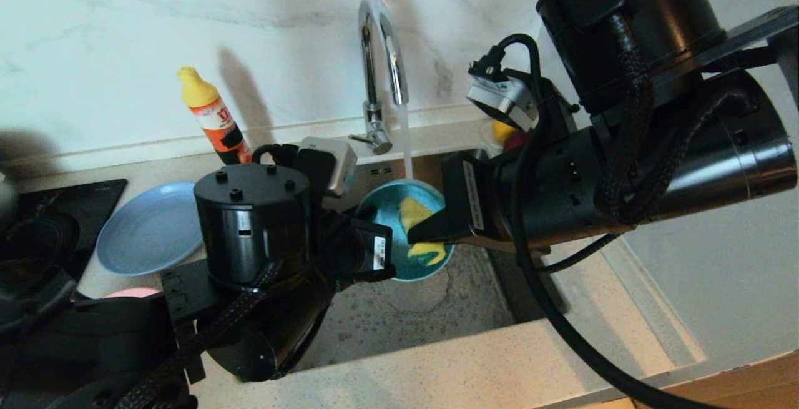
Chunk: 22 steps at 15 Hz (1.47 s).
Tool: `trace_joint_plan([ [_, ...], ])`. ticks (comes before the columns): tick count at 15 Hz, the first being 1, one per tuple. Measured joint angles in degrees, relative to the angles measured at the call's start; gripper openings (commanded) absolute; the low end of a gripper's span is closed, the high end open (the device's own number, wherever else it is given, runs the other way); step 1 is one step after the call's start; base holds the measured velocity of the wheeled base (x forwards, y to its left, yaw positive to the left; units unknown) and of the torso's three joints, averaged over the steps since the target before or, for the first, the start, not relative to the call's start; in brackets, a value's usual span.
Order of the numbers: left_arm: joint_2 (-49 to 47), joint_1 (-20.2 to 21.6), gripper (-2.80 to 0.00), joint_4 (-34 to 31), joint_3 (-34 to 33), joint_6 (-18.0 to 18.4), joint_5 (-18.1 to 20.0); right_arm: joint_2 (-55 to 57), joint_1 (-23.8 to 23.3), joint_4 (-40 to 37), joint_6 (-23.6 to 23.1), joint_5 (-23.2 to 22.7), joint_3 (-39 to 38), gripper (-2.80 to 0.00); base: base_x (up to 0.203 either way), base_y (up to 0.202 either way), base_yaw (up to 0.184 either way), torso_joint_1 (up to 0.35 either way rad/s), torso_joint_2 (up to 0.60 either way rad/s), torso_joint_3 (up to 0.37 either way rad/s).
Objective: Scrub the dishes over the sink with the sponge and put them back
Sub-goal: Wipe the bowl
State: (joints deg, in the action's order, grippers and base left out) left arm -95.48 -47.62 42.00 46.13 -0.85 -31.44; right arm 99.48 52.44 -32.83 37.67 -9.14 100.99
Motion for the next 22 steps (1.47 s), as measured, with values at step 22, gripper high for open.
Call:
trace_joint_plan([
  [22, 3.6, -0.2, -2.80, 0.0, -4.1, 0.2, 0.4, 3.5, -4.3, 0.1, 1.9, -5.5, 5.7, -2.80, 0.000, 0.000, 0.000, 0.000, 0.00, 0.000],
])
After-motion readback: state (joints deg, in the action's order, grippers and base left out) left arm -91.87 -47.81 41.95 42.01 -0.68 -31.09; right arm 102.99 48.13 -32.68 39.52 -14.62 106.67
